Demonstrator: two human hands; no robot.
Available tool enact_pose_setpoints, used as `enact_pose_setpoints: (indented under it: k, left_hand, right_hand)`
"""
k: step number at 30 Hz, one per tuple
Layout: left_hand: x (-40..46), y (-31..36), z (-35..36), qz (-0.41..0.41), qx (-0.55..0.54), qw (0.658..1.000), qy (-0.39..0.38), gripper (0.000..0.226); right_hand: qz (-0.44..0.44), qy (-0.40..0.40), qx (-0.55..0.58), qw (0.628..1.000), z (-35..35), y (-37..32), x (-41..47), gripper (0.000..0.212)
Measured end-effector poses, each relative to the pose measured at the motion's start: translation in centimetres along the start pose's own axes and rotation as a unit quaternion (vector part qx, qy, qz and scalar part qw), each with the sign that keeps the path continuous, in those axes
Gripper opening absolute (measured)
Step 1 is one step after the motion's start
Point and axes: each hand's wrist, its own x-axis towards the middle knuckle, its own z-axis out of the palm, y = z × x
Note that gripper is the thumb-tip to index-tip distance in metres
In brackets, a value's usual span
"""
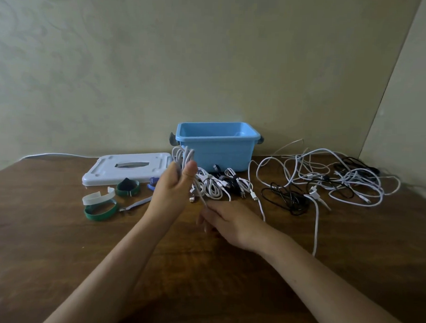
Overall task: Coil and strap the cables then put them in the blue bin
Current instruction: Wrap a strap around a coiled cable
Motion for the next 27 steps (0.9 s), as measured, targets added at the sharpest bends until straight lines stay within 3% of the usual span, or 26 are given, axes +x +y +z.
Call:
enact_pose_setpoints:
  k: [11,16,23,27]
  left_hand:
    - [-0.9,1.2,1.4,-0.008,-0.086,0.995,-0.042,0.043]
    - [-0.9,1.4,0.7,-0.056,-0.107,0.988,-0.094,0.045]
    - [-0.4,1.5,-1.0,-0.016,0.057,0.992,-0.116,0.04]
    - [-0.3,1.3,-0.8,0.029,0.123,0.985,-0.121,0.039]
  right_hand:
    - [-0.079,-0.009,-0.136,0.987,2.1,-0.1,1.0,0.039]
    - [-0.032,0.021,-0.184,0.982,0.7,1.2,1.7,0.045]
    - [-0.024,0.117,-0.185,0.976,-2.8,3.5,1.2,0.037]
    - [0.006,0.168,-0.033,0.985,-3.7,2.4,0.6,0.034]
